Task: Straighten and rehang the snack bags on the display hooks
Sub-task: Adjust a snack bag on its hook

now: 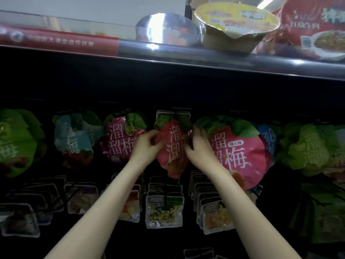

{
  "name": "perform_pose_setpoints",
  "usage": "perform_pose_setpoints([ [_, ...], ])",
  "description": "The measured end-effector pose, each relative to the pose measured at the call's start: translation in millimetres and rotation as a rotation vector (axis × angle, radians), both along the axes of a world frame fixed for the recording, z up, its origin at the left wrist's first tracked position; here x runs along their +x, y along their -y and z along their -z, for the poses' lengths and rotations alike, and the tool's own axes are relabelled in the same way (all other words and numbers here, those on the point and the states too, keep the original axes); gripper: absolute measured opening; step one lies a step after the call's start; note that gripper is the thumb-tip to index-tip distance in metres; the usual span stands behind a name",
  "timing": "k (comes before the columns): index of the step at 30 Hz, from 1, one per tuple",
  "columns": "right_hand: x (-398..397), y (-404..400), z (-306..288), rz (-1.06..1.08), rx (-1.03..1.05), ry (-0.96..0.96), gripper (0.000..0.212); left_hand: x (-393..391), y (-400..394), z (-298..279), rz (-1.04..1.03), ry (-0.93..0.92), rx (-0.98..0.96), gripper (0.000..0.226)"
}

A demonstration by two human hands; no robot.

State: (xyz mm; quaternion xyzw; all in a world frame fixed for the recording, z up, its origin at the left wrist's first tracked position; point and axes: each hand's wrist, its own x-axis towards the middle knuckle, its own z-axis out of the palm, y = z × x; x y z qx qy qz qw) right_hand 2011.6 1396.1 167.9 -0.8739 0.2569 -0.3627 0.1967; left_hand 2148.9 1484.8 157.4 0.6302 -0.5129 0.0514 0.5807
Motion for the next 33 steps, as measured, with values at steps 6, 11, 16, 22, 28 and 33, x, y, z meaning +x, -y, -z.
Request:
perform_pose_setpoints([
  [6, -5.0, -3.1, -6.6, -0.214, 0.249, 0.195, 0.066, 19.0, -63.2, -28.0, 0.331, -0.175, 0.091, 0.011],
  [11, -6.5, -10.7, -12.4, -0.436, 0.726, 0.289, 0.059, 33.2, -66.1, -39.9, 0.343, -0.264, 0.155, 0.041],
  [16, -26.7, -14.3, -18.6, -0.564, 0.796, 0.342, 0.056, 33.8, -66.5, -41.9, 0.618, -0.347, 0.293, 0.058],
  [22, -55.0, -21.4, -23.0, -0.492, 0.487, 0.003, 0.054, 24.4, -68.4, -22.1, 0.621, -0.257, 0.608, 0.057],
  [28, -49.7, -27.4, 0.5, -0.433, 0.410, -0.166, 0.060, 2.8, -56.8, 11.8, 0.438, -0.375, 0.452, 0.030],
  [33, -51.1, -34.0, 8.6, -0.428, 0.379, -0.119, 0.064, -0.8, -54.3, 20.3, 0.396, -0.490, 0.347, 0.024],
])
